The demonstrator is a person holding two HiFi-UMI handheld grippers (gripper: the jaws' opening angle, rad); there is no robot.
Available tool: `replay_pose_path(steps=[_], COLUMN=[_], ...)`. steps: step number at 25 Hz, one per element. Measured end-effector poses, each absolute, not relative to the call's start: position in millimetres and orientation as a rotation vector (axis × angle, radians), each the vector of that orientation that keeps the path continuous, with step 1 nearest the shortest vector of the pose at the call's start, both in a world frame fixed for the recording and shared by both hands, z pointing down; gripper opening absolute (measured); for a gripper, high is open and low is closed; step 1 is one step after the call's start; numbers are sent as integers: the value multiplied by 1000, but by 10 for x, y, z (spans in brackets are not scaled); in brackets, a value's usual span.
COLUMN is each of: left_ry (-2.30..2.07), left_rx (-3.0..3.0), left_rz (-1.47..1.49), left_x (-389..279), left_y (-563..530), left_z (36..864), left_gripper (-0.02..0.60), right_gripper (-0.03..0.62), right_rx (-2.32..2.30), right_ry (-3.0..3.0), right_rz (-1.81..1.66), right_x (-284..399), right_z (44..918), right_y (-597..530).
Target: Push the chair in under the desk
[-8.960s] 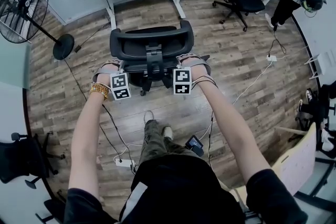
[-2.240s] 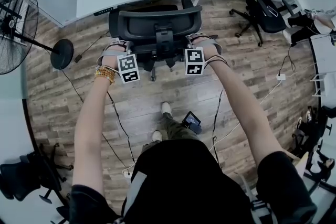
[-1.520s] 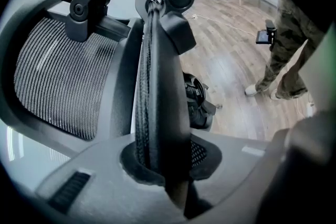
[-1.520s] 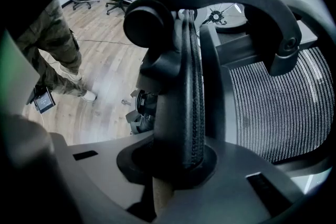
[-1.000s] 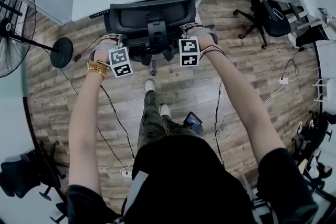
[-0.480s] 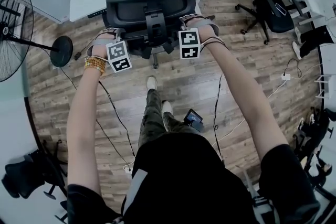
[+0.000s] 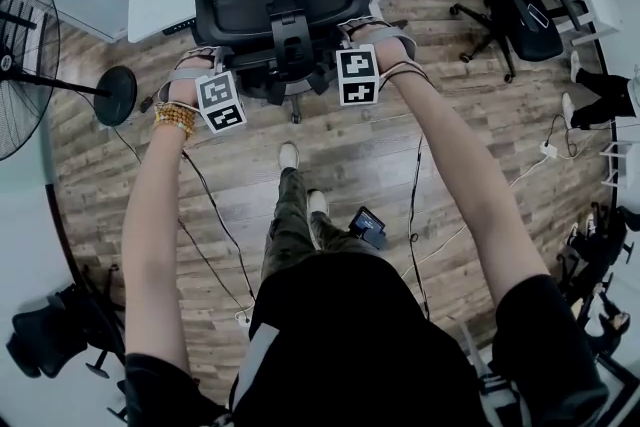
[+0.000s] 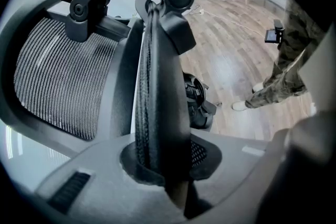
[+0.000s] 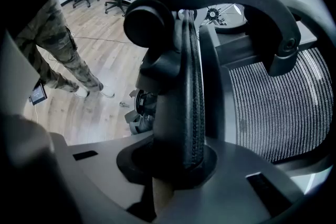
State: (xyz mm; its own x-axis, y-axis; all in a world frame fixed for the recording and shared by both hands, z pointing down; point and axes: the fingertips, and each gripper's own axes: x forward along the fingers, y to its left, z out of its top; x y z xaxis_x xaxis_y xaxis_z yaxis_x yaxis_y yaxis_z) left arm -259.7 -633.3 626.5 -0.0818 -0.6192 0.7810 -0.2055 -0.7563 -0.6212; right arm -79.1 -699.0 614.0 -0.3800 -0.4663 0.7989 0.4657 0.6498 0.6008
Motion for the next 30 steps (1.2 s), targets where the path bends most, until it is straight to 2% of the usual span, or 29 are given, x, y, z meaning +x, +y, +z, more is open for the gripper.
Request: replay_pose_path(steps=[8,30], left_ry=[888,909], left_rx=[-1907,-1908], left_rz=[-1927,-1938], left_x=[-2796,-3000], left_y=[-6785,-7130], left_z=[6173,6178], left_gripper=[54,54], right_gripper=[41,42], right_rx=[-22,-35], right_ry=[-1703,-1704], right_rz=[-975,-991], right_x=[-997,-1217], right_z=[6054,6043], right_y=[-7462,-7838])
